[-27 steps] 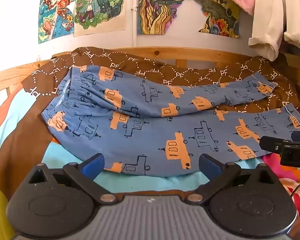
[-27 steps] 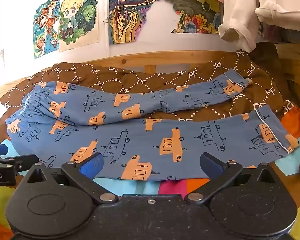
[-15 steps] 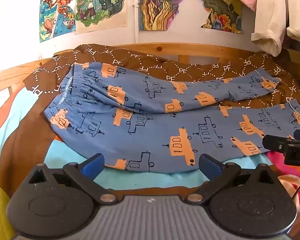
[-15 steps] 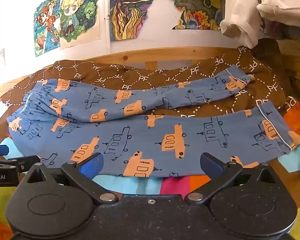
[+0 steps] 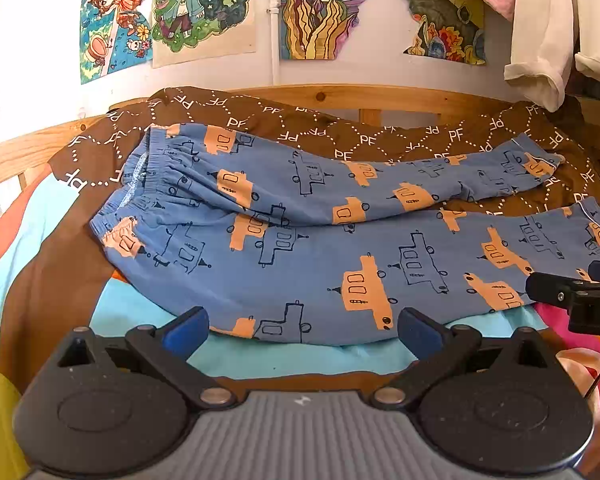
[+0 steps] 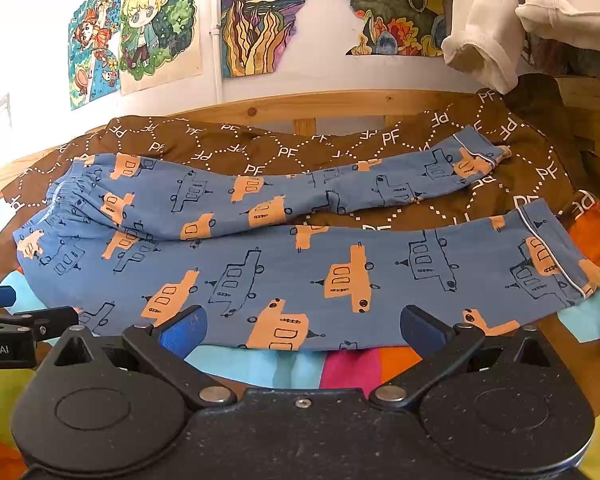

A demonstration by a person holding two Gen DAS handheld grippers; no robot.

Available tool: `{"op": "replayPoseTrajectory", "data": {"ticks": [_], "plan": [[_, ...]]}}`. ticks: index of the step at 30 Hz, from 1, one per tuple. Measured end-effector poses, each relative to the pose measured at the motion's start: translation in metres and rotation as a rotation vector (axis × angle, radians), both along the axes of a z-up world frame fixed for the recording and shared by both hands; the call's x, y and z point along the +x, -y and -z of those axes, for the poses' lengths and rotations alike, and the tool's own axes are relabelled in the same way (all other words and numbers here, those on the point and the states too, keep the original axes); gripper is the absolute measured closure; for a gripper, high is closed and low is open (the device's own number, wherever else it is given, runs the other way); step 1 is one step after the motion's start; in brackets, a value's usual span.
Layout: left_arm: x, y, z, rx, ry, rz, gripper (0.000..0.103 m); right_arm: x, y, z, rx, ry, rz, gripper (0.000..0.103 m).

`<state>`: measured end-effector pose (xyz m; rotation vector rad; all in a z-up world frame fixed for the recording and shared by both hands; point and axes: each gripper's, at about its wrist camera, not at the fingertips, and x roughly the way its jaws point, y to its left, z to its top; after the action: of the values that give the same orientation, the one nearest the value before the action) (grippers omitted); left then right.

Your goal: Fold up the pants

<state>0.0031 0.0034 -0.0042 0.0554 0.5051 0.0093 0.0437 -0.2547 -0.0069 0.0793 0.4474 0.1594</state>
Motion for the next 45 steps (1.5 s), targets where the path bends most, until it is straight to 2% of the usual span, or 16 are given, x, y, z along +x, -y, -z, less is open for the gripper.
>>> {"op": "replayPoseTrajectory", "data": {"ticks": [45], "plan": [[0.0001, -0.0025, 0.0021, -0.015, -0.021, -0.009, 0.0, -0.0006, -0.0022, 0.0066, -0.019, -0.027, 0.005, 0.001]]}}
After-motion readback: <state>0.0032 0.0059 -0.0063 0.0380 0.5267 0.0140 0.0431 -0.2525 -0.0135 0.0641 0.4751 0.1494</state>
